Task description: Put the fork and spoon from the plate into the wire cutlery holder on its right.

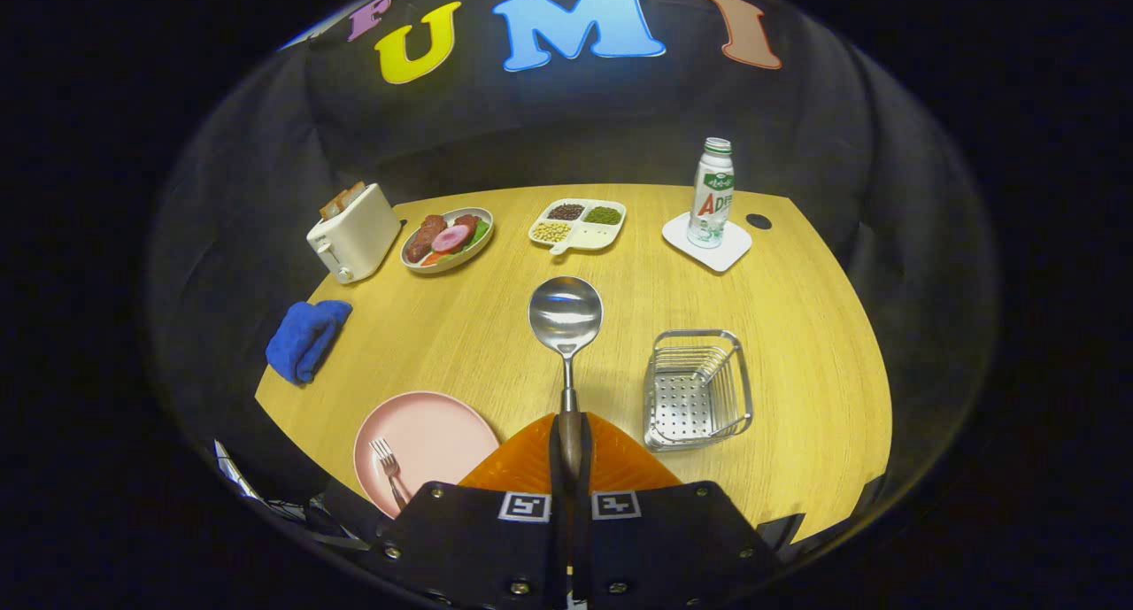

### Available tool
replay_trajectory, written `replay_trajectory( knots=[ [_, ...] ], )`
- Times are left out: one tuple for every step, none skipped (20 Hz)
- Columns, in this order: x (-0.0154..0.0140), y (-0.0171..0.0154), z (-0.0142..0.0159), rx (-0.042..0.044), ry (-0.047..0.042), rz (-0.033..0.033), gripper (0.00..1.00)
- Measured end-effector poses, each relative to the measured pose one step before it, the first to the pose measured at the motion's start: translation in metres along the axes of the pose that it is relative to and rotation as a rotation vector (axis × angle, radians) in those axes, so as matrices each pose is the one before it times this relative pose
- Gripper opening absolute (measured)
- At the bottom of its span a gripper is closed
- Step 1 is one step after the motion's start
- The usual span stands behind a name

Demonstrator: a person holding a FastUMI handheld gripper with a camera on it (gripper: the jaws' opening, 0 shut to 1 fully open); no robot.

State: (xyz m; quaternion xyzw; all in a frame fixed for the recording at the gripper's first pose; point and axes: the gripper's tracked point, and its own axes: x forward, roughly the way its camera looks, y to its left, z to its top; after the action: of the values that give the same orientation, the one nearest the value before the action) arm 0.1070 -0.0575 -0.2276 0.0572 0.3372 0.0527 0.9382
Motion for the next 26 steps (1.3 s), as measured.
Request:
replay_trajectory(
  knots=[
    [0.00005,-0.0084,-0.00236,0.00268,0.00912,-0.01402,0.03],
    [-0.00279,-0.00862,-0.00462,0.00376,0.01341,-0.01283,0.03],
    [-0.00159,-0.00835,-0.00548,-0.00011,0.01748,-0.01409,0.03],
    [-0.0004,-0.00759,-0.00643,-0.00166,0.01752,-0.01493,0.03],
    [0.00005,-0.00632,-0.00554,-0.00119,0.01692,-0.01412,0.03],
    [0.00078,-0.00622,-0.00489,0.00238,0.01544,-0.01339,0.03],
    [-0.00002,-0.00522,-0.00553,0.00519,0.01418,-0.01295,0.03],
    [0.00216,-0.00528,-0.00323,0.00693,0.01028,-0.01296,0.03],
    [0.00104,-0.00315,-0.00294,0.01168,0.0116,-0.00804,0.03],
    [0.00189,-0.00205,-0.00137,0.01341,0.01387,-0.00214,0.03],
    [0.00137,-0.00141,-0.00183,0.01057,0.01275,-0.00289,0.03],
    [0.00324,-0.00129,-0.001,0.0028,0.01181,-0.0057,0.03],
    [0.00115,-0.00168,-0.00121,-0.0037,0.01323,-0.00778,0.03],
    [0.00206,-0.0026,-0.00042,-0.00549,0.01362,-0.00771,0.03],
    [0.00172,-0.00136,-0.00044,-0.00151,0.01471,-0.00848,0.03],
    [0.00243,-0.00175,0.00022,0.00075,0.00938,-0.00821,0.03],
    [0.00158,-0.00185,0.00106,0.00113,0.00574,-0.01044,0.03],
    [0.00055,-0.00214,0.00072,0.00193,0.00467,-0.00914,0.03],
    [-0.00027,-0.00104,0.00089,0.00324,0.0024,-0.00549,0.03],
    [0.00041,-0.0015,0.00056,0.00036,-0.00252,-0.00133,0.04],
    [-0.00181,-0.001,0.00224,0.00026,-0.00787,-0.0033,0.06],
    [-0.00118,-0.00058,0.00304,0.0029,-0.01165,0.00013,0.08],
    [-0.00383,0.00153,0.00604,0.00173,-0.01772,0.00782,0.1],
    [-0.0002,0.0016,0.00427,-0.00108,-0.01271,0.0123,0.11],
    [-0.00232,0.00079,0.00333,-0.00272,-0.00805,0.00654,0.11],
    [-0.00243,-0.00151,0.00365,-0.00069,-0.00797,0.00184,0.11]
  ],
)
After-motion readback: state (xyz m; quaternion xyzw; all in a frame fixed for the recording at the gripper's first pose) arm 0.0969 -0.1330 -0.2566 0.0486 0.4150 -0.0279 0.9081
